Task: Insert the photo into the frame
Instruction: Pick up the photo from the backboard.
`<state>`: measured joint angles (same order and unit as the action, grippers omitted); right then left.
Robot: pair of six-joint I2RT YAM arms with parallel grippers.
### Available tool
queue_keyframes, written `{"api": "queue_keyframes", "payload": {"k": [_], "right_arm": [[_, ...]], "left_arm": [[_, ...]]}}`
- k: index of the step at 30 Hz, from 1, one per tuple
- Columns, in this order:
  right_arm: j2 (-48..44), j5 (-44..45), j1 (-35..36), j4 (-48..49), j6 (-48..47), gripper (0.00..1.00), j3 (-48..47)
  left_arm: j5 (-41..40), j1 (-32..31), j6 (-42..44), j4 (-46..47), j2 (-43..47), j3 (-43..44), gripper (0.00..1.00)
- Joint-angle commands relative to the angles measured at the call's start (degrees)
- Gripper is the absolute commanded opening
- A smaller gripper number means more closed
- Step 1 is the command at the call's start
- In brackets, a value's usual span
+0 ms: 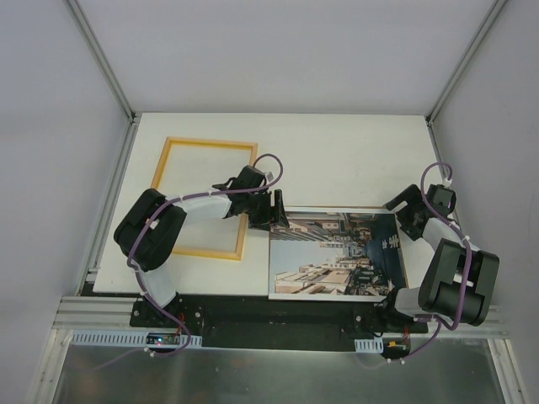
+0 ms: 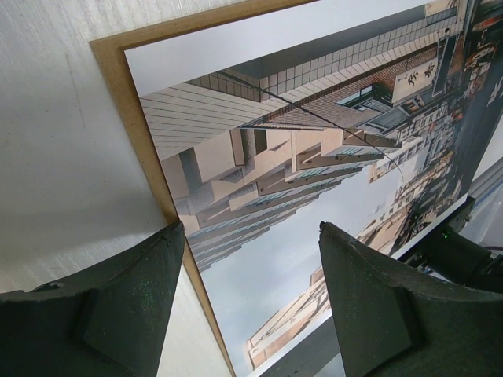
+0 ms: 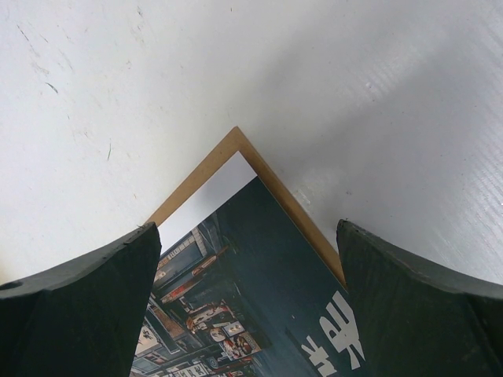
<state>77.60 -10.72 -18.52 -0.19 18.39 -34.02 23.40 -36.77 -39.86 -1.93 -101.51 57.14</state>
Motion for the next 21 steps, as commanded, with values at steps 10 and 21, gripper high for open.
{"api": "queue_keyframes", "payload": {"k": [10,21], "right_arm": [[1.41,-0.35,0.42,-2.19,-0.02,0.96,1.15],[1.76,-0.44,0.51,-1.84,-0.02,0.96,1.24]], "left_arm": [[-2.74,-0.23,0.92,-2.46,3.69,-2.30,0.70],[-1.16,-0.32,0.92,-2.37,2.90,-1.42,0.70]]}}
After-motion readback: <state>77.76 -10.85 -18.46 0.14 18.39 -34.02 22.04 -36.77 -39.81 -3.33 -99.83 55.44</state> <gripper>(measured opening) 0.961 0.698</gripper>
